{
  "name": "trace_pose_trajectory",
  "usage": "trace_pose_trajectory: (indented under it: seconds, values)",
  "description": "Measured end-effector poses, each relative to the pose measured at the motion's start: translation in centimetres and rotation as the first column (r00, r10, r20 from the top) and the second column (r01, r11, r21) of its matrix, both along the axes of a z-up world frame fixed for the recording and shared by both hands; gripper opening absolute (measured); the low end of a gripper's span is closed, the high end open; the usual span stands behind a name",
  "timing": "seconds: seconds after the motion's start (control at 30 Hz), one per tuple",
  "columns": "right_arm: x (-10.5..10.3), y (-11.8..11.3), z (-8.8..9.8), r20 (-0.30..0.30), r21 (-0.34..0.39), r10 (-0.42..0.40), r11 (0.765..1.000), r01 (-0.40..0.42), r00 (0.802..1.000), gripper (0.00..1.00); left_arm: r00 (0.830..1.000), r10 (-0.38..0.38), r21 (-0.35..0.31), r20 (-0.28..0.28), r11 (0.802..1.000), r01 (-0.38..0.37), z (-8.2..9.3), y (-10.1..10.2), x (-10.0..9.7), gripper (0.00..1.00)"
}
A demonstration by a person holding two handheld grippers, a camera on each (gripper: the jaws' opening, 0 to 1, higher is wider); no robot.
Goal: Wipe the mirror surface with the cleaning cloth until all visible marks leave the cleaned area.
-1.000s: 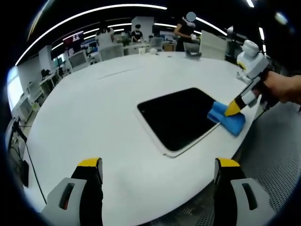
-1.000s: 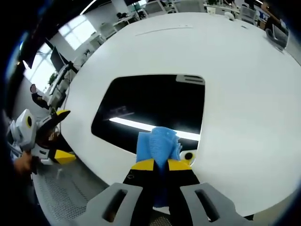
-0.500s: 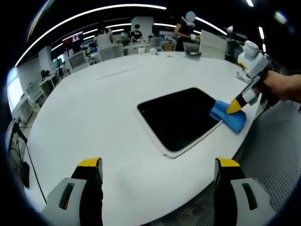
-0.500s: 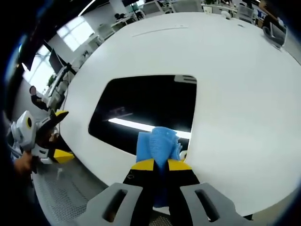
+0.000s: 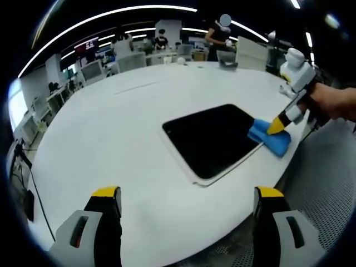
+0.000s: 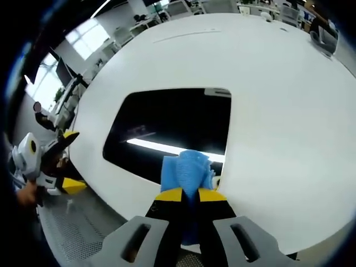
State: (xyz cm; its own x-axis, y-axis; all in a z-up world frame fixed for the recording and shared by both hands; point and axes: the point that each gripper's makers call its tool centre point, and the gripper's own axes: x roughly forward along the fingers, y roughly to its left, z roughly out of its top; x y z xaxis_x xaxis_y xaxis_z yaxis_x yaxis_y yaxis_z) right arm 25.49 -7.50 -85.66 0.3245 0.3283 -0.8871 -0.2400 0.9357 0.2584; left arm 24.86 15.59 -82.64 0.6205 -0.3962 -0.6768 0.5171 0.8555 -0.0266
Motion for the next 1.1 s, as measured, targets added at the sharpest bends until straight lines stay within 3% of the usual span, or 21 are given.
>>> trace_pose_trajectory:
  seconds: [0.93, 1.1]
  values:
    - [2.1, -0.7, -0.1, 0.000, -0.039, -0.008, 0.999, 0.008, 1.000, 0.02, 1.000, -0.013, -0.014, -0.009, 1.000, 0.012, 0.0, -0.8, -1.0, 0.99]
    - [2.8, -0.9, -0.1, 0.001, -0.042, -0.009, 0.999, 0.010, 1.000, 0.02, 1.000, 0.020, -0.027, 0.004, 0.999, -0.019, 0.3, -0.4, -0.6, 0.99]
